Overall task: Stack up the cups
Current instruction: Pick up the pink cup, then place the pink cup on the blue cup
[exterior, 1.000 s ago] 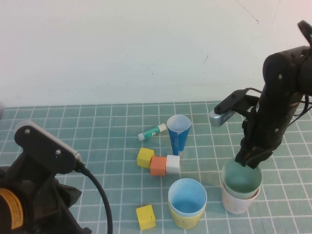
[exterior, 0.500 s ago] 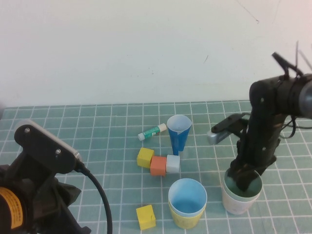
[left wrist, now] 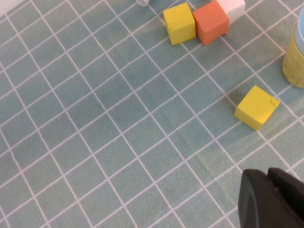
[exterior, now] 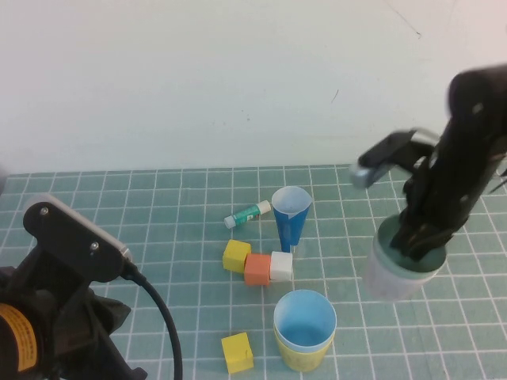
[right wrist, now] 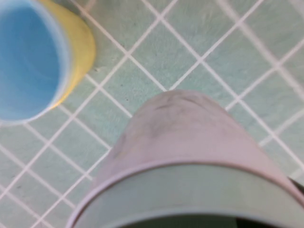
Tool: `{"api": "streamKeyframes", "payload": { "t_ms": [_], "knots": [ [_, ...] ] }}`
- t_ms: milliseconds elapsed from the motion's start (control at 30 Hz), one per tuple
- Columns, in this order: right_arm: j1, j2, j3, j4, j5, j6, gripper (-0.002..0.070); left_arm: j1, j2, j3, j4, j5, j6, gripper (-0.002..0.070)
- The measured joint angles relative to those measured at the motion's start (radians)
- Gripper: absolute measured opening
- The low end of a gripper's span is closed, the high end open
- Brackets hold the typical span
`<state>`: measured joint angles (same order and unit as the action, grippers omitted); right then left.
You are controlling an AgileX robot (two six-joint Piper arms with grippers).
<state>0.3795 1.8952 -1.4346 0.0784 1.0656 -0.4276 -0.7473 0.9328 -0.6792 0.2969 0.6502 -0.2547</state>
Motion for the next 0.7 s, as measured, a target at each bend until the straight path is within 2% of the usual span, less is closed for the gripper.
{"api": "streamKeyframes", "payload": {
  "t_ms": [100,233,433,700],
  "knots": [
    [0.009,-0.126,0.000,0.000,0.037,-0.002,0.0046,0.000,0.000,0.000,0.000,-0.001,0.000,0.0000],
    [0.079,-0.205,0.000,-0.001,0.071,-0.005,0.0046,0.000,0.000,0.000,0.000,-0.002,-0.004,-0.0001],
    [0.203,-0.161,0.000,0.001,0.018,-0.010,0.0046,0.000,0.000,0.000,0.000,-0.003,-0.004,-0.0001],
    [0.219,-0.066,0.000,0.035,-0.056,-0.010,0.0045,0.000,0.000,0.000,0.000,-0.003,-0.004,-0.0001]
  ]
}}
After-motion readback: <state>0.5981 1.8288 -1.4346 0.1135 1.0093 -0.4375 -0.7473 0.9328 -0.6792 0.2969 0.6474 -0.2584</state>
